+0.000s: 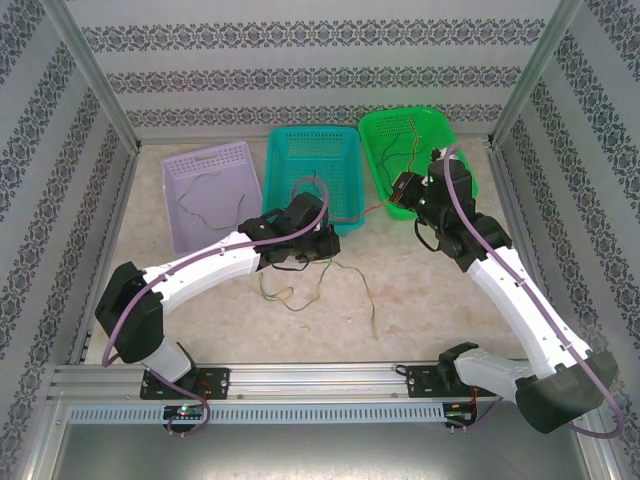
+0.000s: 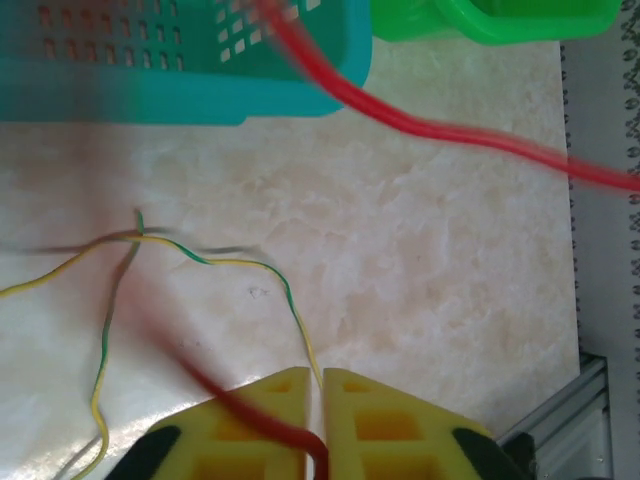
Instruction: Untangle the cables
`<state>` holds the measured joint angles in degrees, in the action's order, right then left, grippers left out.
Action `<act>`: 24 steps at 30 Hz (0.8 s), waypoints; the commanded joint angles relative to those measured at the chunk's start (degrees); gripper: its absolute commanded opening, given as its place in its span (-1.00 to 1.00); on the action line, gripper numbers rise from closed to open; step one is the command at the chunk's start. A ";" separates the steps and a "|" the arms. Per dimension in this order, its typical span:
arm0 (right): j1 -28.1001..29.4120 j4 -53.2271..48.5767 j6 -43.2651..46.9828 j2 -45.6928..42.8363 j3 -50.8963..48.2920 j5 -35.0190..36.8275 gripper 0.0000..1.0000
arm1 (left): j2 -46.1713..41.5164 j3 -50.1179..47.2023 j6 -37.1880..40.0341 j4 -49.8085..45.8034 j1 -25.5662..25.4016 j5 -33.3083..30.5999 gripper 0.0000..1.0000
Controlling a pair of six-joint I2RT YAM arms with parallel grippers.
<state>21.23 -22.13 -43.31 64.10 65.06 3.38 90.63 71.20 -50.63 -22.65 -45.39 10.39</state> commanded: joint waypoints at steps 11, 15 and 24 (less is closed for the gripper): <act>-11.66 3.40 15.76 5.98 9.00 -5.24 -1.00 | -6.99 -5.87 18.70 -8.05 -2.03 12.16 -1.00; -14.67 4.76 25.53 12.84 15.77 -12.67 -1.00 | -6.81 -5.16 29.39 -15.61 -6.16 15.44 -1.00; -20.59 6.10 29.72 22.07 24.96 -19.17 -1.00 | -3.50 -4.29 41.00 -25.57 -15.10 8.85 -1.00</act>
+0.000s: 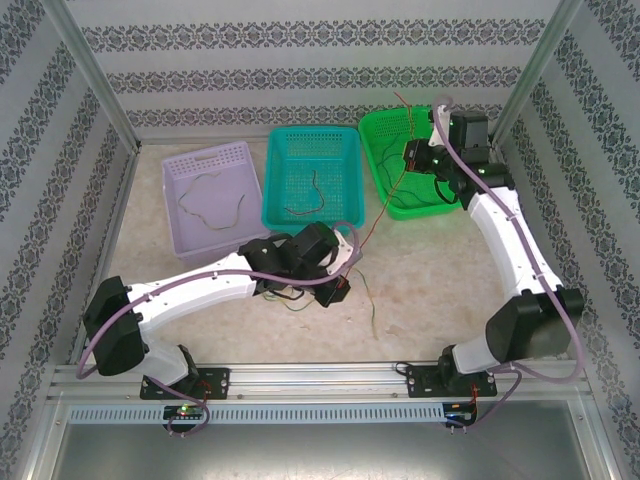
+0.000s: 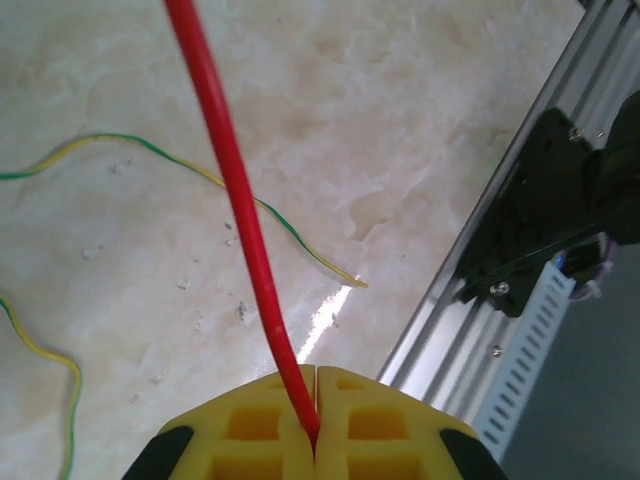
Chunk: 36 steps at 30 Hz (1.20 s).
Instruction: Untangle the cables
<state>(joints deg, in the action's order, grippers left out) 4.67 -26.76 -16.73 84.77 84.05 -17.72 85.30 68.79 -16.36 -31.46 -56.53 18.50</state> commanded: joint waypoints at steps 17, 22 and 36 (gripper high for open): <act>1.98 9.81 -2.86 3.96 8.58 3.46 -1.00 | -11.27 2.83 -14.30 -16.00 -1.38 -30.38 0.36; 5.03 13.64 -8.34 8.10 10.09 8.45 -1.00 | -21.46 1.71 -24.48 -21.02 3.84 -39.62 0.44; 15.30 11.67 -7.39 26.66 21.57 20.83 -1.00 | -37.21 -3.76 -37.34 -25.06 9.69 -40.88 0.41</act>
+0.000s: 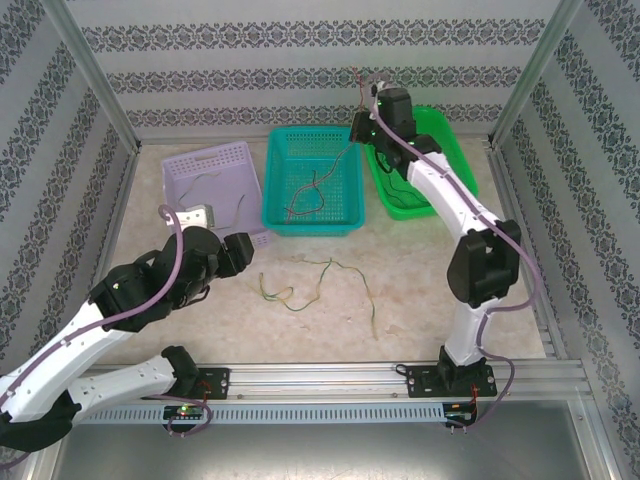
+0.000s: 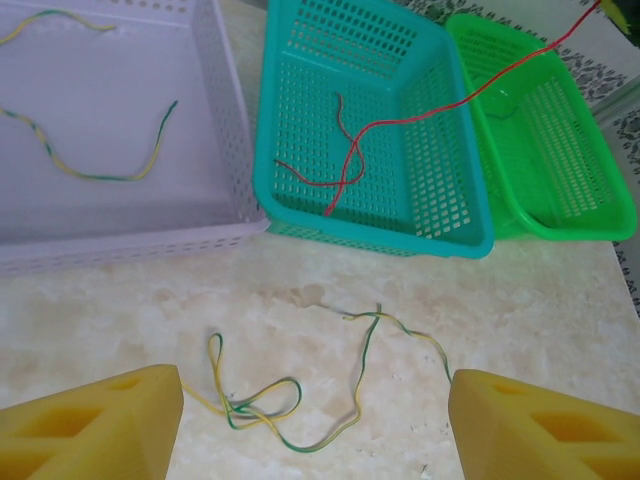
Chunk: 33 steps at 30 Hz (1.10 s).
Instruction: Untangle the cables
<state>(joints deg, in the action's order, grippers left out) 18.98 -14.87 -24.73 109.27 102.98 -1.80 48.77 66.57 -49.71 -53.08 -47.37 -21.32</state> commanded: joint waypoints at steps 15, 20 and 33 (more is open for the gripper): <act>4.17 -19.90 12.46 14.76 11.56 -3.04 -1.00 | -2.24 -3.81 -6.01 -3.53 0.46 -0.60 0.35; 4.17 -28.00 13.13 19.39 16.70 -6.21 -1.00 | -1.24 -3.50 -5.31 -2.95 0.49 -0.58 0.35; 3.71 -41.67 12.76 30.78 32.87 -7.67 -0.32 | -0.35 -3.33 -5.18 -2.11 0.53 0.20 0.34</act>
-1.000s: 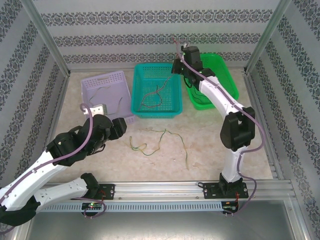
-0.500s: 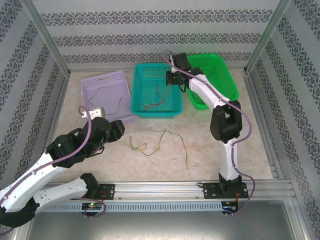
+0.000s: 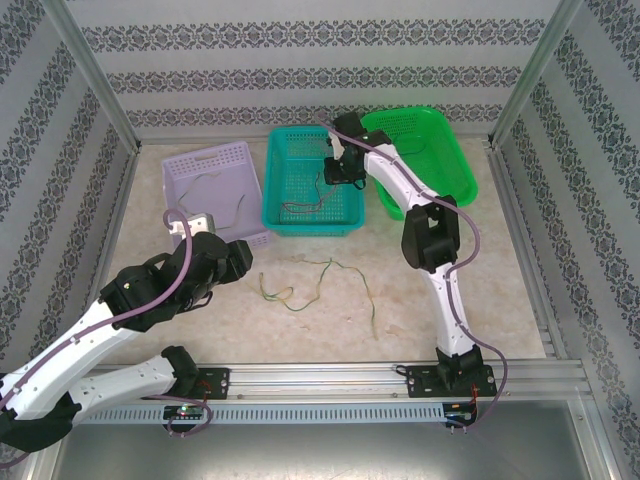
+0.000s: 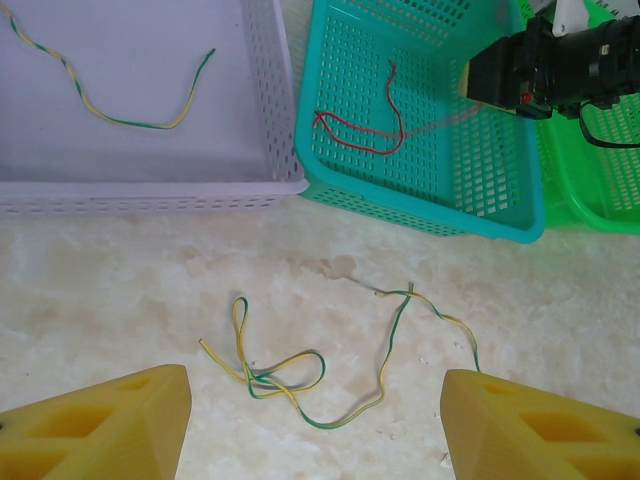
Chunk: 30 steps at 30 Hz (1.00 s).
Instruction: Untangle the cables
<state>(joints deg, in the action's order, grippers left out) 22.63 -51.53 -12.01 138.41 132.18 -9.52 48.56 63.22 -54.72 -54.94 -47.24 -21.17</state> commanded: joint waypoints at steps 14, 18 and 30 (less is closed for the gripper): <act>-0.81 -5.94 0.76 -5.29 9.50 7.73 0.17 | 0.29 -0.20 -1.23 -0.28 0.40 0.99 0.35; -1.10 -4.30 -0.22 -9.50 7.05 9.15 0.13 | 1.01 -0.50 -2.46 -0.25 0.40 1.28 0.35; -1.31 18.92 -17.04 -43.29 -40.76 9.07 -0.03 | 2.78 -7.20 -17.47 0.62 6.98 14.11 0.37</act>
<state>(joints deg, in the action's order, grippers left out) 20.97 -40.21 -20.10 100.92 103.02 0.69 50.92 59.94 -63.88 -54.46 -43.13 -13.91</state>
